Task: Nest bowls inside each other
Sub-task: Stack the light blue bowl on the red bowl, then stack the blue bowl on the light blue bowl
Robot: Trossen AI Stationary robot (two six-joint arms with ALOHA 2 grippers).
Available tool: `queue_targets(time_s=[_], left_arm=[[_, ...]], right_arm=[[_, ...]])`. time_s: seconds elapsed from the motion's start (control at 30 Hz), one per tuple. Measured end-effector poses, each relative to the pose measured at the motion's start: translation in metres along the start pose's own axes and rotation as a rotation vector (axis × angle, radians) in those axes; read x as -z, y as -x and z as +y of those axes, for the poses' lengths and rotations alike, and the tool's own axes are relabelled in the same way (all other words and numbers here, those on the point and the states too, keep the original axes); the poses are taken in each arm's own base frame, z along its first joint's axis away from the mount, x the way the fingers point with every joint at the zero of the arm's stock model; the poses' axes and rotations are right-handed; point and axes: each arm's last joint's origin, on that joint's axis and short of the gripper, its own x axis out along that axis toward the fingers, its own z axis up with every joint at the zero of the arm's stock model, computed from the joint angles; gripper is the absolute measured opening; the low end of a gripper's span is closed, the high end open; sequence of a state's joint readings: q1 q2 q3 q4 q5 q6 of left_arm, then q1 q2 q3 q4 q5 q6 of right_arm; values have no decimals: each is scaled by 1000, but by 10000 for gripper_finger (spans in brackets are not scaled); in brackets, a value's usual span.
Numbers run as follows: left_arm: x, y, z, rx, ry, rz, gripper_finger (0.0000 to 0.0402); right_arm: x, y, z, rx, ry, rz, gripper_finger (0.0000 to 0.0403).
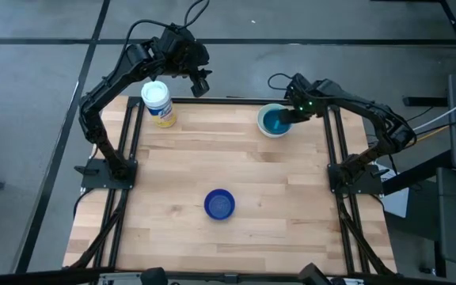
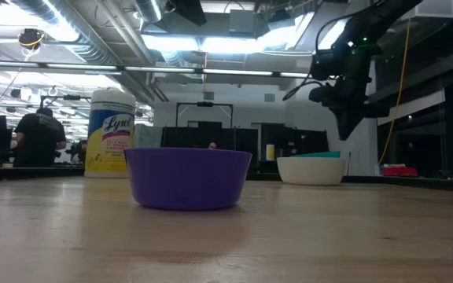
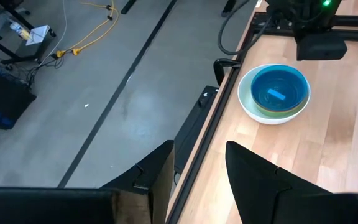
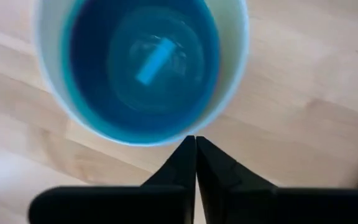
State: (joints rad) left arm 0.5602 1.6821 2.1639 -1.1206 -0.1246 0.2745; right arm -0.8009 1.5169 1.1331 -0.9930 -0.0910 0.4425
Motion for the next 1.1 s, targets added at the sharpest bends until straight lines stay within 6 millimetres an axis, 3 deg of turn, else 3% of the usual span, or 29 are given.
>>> queue_targets(time_s=[0.33,0.53,0.87,0.93,1.1], left_arm=[[0,0,0,16,-1,-4,141],[0,0,-1,23,-1,-6,141],[1,0,-1,35,-2,0,141],[1,0,-1,36,-8,5,141],[2,-1,0,34,-11,11,141]], right_arm=[[10,-18,-7,28,-34,46,3],[2,-19,0,-55,-57,-28,2],[0,-34,5,-57,-53,27,1],[-1,-32,5,-62,-53,16,1],[-13,-2,14,-125,-28,-96,0]])
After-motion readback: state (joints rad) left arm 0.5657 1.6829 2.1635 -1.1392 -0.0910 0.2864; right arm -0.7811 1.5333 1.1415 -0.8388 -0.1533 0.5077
